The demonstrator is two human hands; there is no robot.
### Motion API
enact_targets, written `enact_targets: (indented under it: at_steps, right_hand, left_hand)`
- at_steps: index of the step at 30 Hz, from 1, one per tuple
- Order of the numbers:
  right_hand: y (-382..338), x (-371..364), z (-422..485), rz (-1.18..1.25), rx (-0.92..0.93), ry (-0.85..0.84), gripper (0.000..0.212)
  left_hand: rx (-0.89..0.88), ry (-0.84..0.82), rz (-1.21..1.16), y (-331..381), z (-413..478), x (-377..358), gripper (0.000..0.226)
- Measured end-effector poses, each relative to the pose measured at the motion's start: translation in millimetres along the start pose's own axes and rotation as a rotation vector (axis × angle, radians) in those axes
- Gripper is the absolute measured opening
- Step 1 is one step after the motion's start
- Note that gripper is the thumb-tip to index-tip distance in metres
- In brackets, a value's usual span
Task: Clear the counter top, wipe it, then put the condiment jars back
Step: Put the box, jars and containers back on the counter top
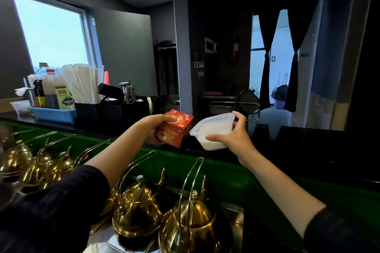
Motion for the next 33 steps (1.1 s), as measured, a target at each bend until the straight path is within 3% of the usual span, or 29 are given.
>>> enact_targets:
  at_steps: [3, 7, 11, 16, 20, 23, 27, 33]
  right_hand:
    - [7.5, -9.0, 24.9, -0.030, -0.057, -0.013, 0.115]
    - [14.2, -22.8, 41.5, -0.098, -0.093, -0.007, 0.112]
    - [23.3, -31.4, 44.4, -0.190, -0.119, 0.034, 0.099]
    - [26.6, -27.1, 42.9, -0.232, -0.135, 0.067, 0.098]
    - [24.0, -25.8, 39.6, -0.291, -0.159, 0.099, 0.095]
    - [22.8, -28.4, 37.9, -0.335, -0.197, 0.092, 0.095]
    - [34.7, -33.6, 53.3, -0.377, -0.213, 0.077, 0.114]
    - [30.4, -52.5, 74.5, -0.449, -0.215, 0.052, 0.087]
  left_hand:
    - [-0.048, 0.071, 0.034, 4.1, 21.4, 8.5, 0.060]
    - [-0.196, 0.327, 0.092, 8.8, 45.5, 27.6, 0.083]
    - [-0.293, 0.512, 0.135, 4.6, 54.8, 27.6, 0.059]
    - [-0.377, 0.364, -0.013, -5.3, 53.8, 15.6, 0.080]
    - [-0.473, 0.328, 0.272, -14.5, 53.5, 5.2, 0.113]
    - [-0.494, 0.418, 0.331, -17.8, 59.3, 5.6, 0.113]
    - [-0.467, 0.468, 0.328, -13.4, 73.8, 9.5, 0.112]
    - [-0.414, 0.485, 0.330, -6.0, 104.0, 20.9, 0.109]
Point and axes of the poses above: each hand's wrist, its own z-axis towards the middle knuckle, its own x-axis out of the back of the hand, y = z × x, the point moved 6 cm from there along z, towards the middle knuckle, and after that the axes turned 3 degrees about -x, right-handed, at the moved point
